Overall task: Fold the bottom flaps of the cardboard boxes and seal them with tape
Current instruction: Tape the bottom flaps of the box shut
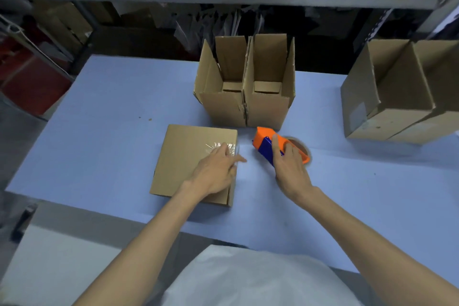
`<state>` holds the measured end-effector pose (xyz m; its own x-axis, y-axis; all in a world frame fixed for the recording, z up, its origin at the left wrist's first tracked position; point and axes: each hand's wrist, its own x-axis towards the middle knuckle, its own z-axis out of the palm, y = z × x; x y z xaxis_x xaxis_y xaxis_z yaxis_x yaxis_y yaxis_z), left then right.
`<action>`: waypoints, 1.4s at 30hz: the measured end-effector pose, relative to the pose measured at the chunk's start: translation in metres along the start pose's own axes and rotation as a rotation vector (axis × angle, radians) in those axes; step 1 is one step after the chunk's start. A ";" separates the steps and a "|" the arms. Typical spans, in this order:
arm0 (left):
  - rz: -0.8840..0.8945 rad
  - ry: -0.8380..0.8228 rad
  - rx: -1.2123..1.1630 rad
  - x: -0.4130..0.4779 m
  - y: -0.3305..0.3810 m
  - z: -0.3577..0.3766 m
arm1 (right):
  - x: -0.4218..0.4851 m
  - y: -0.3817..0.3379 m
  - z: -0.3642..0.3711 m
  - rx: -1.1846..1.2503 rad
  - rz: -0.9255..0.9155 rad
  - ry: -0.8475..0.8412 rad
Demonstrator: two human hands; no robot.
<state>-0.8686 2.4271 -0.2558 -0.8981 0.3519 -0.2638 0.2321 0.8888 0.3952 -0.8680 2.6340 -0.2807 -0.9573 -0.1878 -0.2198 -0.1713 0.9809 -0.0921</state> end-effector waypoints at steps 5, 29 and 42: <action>-0.082 0.292 -0.087 0.014 -0.005 -0.010 | 0.006 0.000 0.023 0.246 0.058 -0.114; -0.588 0.629 -0.607 -0.046 0.021 -0.060 | -0.017 -0.045 -0.090 1.236 0.303 0.040; -0.770 0.461 -0.684 -0.043 0.005 -0.055 | 0.012 -0.057 -0.086 0.709 0.148 0.110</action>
<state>-0.8487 2.4007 -0.1942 -0.7991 -0.4880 -0.3511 -0.5690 0.4251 0.7040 -0.8895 2.5799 -0.1945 -0.9830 -0.0132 -0.1829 0.1175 0.7201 -0.6839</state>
